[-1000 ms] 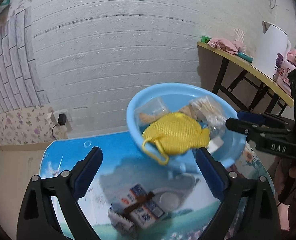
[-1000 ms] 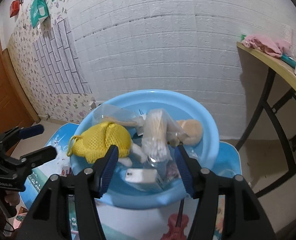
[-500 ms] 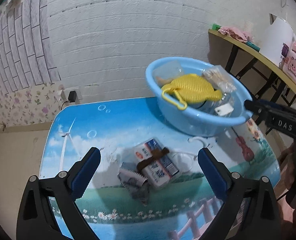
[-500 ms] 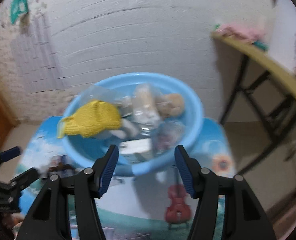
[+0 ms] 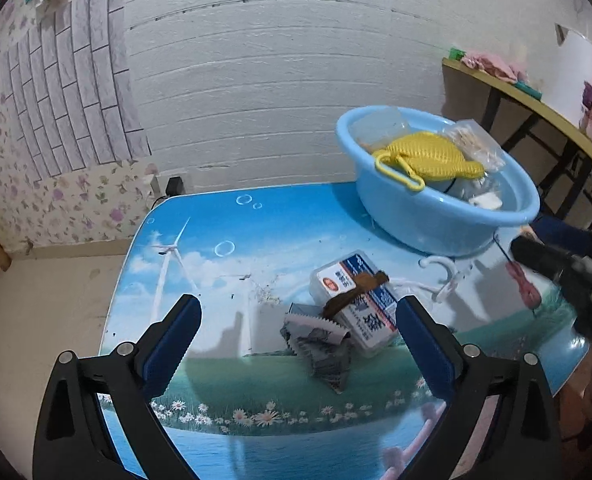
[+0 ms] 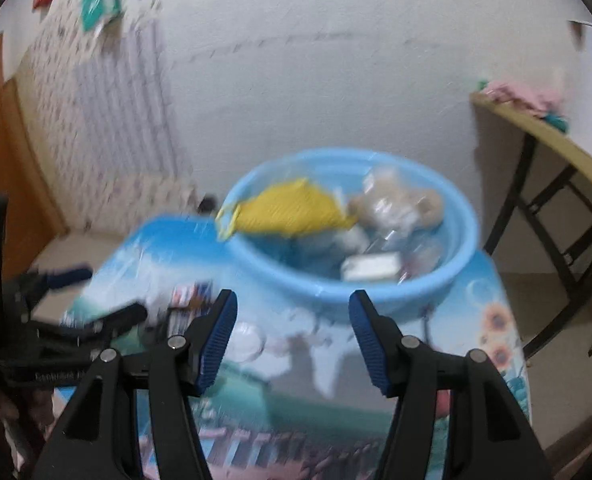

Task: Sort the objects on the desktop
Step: 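Move both grippers back from the basin over the remaining table items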

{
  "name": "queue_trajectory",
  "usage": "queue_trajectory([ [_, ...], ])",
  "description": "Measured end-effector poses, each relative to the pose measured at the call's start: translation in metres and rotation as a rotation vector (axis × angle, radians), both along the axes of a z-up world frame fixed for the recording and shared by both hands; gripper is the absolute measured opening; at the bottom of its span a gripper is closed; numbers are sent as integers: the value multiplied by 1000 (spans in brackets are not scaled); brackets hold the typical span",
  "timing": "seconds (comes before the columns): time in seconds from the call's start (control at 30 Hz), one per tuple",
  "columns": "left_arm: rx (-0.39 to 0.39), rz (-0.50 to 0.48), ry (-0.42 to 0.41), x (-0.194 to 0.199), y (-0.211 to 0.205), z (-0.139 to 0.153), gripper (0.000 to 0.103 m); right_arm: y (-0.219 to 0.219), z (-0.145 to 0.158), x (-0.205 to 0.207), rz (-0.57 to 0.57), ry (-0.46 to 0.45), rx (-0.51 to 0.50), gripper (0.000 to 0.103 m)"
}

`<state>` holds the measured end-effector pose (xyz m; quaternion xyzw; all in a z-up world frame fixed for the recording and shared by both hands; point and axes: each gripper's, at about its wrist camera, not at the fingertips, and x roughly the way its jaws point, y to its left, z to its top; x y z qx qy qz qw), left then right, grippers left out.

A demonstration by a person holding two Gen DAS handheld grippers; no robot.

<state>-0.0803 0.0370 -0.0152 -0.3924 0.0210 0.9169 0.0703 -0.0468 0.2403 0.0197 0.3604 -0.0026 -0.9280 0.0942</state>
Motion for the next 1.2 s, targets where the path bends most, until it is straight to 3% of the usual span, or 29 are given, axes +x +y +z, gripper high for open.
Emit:
queue_trajectory([
  [0.17,14,6,-18,2,-3,-7,98,-6,-11,5,-22,-12,53,58],
  [0.53,-41,29,-15,8,-3,-16,98,-7,-33,1,-19,-128,-21,58],
  [1.2,26,29,-87,4,-12,-35,98,-6,-51,-9,-39,-217,-41,58],
])
